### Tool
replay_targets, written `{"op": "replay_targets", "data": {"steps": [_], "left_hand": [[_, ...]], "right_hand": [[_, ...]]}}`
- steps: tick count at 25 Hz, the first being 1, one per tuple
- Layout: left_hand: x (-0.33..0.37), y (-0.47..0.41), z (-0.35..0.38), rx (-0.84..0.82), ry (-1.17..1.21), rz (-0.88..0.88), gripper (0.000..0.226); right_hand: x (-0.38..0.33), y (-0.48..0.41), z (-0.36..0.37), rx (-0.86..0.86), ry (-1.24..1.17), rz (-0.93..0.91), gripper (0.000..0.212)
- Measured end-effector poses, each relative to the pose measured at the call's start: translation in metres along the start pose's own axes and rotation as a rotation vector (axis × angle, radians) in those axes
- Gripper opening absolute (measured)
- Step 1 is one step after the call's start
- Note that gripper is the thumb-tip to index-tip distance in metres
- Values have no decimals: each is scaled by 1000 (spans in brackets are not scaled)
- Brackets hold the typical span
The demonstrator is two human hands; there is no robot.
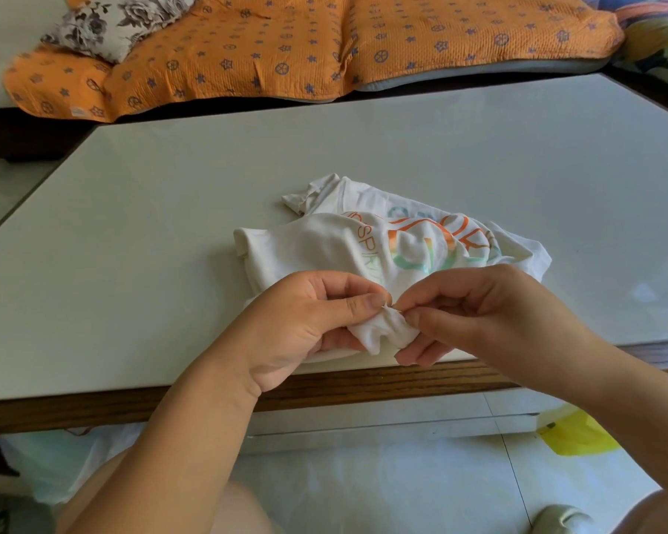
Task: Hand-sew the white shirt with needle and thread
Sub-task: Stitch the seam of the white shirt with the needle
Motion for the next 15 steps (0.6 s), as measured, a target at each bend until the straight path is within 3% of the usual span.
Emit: {"op": "replay_targets", "data": {"steps": [15], "left_hand": [[-2, -2, 0, 102, 41, -4, 18]], "right_hand": [[6, -5, 7, 134, 11, -83, 16]]}}
Point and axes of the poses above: each hand's wrist, its own y-axis away from the middle knuckle, its own z-axis out of the palm, x = y × z, the point moved 4 cm from there along -y, towards the middle knuckle, and after that the axes turned 12 degrees about -y, right-handed, at the moved point
